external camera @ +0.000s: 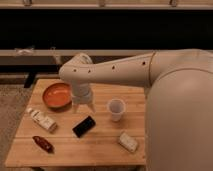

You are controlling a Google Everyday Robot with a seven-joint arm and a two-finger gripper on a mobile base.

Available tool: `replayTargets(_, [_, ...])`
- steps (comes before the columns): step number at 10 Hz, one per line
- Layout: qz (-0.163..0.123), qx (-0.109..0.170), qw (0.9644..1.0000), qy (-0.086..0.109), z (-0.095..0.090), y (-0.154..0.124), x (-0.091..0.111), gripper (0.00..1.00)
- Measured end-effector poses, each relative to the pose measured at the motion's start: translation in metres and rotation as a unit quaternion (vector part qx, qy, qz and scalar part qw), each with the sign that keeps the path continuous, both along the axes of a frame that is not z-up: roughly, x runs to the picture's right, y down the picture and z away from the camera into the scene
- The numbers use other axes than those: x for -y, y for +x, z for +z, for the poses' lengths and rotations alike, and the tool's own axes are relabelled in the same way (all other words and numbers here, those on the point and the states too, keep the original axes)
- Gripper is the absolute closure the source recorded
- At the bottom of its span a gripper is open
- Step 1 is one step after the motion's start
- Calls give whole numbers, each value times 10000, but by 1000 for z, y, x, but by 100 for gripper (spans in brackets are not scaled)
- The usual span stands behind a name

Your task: Push the eraser across the table

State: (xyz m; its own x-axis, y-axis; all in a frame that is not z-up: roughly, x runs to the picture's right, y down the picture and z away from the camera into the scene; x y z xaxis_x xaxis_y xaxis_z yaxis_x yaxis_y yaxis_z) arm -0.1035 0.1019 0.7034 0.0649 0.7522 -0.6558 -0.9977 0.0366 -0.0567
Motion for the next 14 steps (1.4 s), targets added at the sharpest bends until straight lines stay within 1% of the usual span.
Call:
replayTargets(5, [-19,-12,10000,16,1,0,0,35])
replayTargets(6, [-61,-27,10000,28,4,2,-1,35])
replayTargets(8, [-161,-25,9999,36,20,9,-13,35])
replayTargets(9, [-193,19,9998,6,27,10,-26,35])
replayTargets(10, [-257,75,9996,-58,33,11,-43,35])
replayTargets(11, [-298,131,9994,-123,33,8,-55,35])
replayTargets(13, [-438,272,9981,-330,28,-8,-93,35])
replayTargets(14, [-541,349,9971,-397,24,-16,-106,35])
